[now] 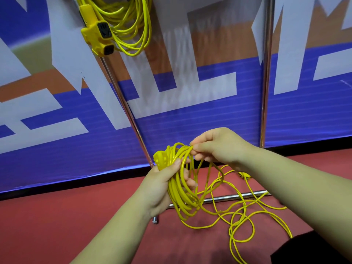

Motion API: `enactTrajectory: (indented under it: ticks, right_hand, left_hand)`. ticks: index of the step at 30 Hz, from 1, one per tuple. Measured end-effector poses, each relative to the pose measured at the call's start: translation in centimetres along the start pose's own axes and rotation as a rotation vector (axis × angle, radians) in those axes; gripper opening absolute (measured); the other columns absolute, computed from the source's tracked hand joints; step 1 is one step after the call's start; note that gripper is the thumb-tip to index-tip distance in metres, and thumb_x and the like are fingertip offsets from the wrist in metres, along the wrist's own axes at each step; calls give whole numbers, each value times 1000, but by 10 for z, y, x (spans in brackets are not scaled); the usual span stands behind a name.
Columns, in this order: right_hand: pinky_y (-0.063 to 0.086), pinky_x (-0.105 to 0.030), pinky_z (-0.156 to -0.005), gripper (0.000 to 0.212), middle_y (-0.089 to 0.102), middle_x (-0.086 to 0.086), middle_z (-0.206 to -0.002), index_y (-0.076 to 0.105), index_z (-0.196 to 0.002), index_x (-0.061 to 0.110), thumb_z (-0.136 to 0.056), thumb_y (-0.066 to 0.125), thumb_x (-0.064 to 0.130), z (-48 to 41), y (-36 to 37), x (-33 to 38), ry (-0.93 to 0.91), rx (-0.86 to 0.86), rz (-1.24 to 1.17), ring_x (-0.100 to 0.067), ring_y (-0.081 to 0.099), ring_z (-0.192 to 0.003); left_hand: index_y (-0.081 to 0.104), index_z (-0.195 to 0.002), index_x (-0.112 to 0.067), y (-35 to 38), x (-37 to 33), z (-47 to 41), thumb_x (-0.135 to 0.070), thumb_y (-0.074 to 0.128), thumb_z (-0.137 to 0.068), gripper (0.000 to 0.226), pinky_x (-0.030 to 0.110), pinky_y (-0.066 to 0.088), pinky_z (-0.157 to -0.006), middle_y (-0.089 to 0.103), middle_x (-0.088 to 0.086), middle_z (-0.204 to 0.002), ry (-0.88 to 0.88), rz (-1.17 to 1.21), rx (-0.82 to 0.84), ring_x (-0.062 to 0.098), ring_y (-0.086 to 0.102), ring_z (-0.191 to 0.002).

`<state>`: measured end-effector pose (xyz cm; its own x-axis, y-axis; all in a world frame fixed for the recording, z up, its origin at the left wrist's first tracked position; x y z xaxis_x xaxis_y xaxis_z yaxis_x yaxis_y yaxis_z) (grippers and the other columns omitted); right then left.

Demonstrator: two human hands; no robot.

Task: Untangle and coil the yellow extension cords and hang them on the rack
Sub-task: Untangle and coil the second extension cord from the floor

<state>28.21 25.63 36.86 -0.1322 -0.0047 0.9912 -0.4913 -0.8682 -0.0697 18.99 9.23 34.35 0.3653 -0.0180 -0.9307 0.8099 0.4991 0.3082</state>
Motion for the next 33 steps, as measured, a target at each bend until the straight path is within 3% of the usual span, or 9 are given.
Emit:
enactTrajectory:
  ticks: [5,9,12,15,19,22,25,28,33]
  right_hand:
    - [46,-16,-55,8,73,-4,-69,77,-93,12,-90,70,12,-5,2,-4,-141,-14,168,-6,64,-59]
    - [54,-20,-67,5,77,3,-77,79,-89,20,-86,76,18,-6,4,-3,-215,-20,218,-5,69,-71]
    - [57,-32,-78,3,77,0,-83,79,-87,20,-84,78,20,-7,6,-7,-223,-2,198,-11,70,-78]
    - [55,-37,-75,5,76,-6,-80,78,-83,17,-80,82,19,-8,9,-12,-204,3,128,-13,66,-72]
    - [52,-36,-75,8,73,-9,-75,76,-81,13,-78,83,16,-8,11,-12,-193,33,40,-15,65,-71]
    - [54,-34,-74,8,75,-14,-83,76,-85,11,-81,81,15,-6,12,-10,-215,51,48,-15,67,-72]
    - [51,-25,-69,7,75,-3,-80,77,-90,13,-83,78,12,-6,13,-11,-227,74,21,-7,65,-69]
    - [51,-18,-68,17,75,6,-86,78,-97,23,-84,78,13,-5,8,-13,-230,96,74,1,64,-72]
    - [55,-40,-88,21,74,-9,-95,72,-96,17,-80,79,6,-7,6,-28,-178,140,160,-14,66,-81]
  left_hand:
    - [69,-103,-4,0,0,1,-29,67,-84,31,38,54,-59,47,10,-68,-46,108,91,18,48,-48]
    - [73,-96,-7,-1,-4,6,-27,65,-84,24,28,43,-48,42,4,-61,-79,118,111,10,38,-40]
    - [73,-113,-5,-4,-6,7,-22,69,-82,36,24,39,-45,37,-2,-55,-154,137,132,5,34,-38]
    - [70,-123,-5,-4,-5,9,-23,88,-71,58,23,40,-46,38,-5,-52,-229,180,224,4,35,-38]
    - [75,-97,-8,-4,-4,10,-26,91,-69,37,26,45,-50,42,-3,-51,-238,180,302,6,40,-38]
    - [71,-82,-10,-1,-3,12,-25,88,-71,26,34,54,-59,54,3,-58,-197,132,277,15,55,-48]
    - [73,-76,-10,2,-3,13,-22,82,-73,15,40,60,-66,66,11,-68,-126,95,192,29,71,-65]
    - [70,-78,-11,-3,-13,10,-29,94,-60,34,36,55,-59,51,1,-54,-8,167,171,16,55,-48]
    - [66,-79,-15,-23,-41,13,-29,93,-64,35,25,45,-47,36,-10,-42,171,329,125,3,37,-35]
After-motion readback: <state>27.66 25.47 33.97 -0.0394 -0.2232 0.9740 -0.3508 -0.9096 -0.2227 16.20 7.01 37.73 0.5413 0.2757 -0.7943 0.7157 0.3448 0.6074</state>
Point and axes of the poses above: each hand's wrist, its own z-axis away from the middle knuckle, its own y-axis out of the palm, x = y × z, the point moved 2 cm from there along -z, towards the middle knuckle
